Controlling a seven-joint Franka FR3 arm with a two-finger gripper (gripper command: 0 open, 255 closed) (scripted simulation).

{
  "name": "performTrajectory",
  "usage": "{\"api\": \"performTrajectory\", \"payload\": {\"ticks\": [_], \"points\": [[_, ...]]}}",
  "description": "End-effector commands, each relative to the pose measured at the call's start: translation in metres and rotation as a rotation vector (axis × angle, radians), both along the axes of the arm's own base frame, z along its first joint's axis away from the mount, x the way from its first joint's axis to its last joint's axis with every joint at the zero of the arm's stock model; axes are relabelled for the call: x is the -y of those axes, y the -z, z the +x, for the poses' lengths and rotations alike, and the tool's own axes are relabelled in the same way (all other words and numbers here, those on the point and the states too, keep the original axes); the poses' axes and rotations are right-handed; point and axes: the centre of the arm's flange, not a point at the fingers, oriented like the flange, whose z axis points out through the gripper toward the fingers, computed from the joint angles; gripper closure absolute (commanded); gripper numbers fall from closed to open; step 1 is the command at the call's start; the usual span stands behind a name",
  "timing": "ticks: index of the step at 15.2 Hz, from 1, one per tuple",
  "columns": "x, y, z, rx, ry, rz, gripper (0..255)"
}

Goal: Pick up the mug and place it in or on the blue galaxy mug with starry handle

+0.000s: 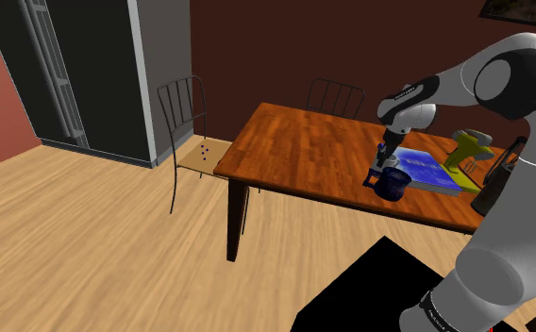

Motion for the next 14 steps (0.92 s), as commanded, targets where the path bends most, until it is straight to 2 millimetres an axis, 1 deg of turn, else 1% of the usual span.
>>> {"api": "performTrajectory", "payload": {"ticks": [1, 2, 14], "points": [[0.0, 0.0, 0.0, 0.0, 0.0, 0.0, 255], [0.0, 0.0, 0.0, 0.0, 0.0, 0.0, 255], [0.0, -0.063, 0.0, 0.0, 0.0, 0.0, 255]]}}
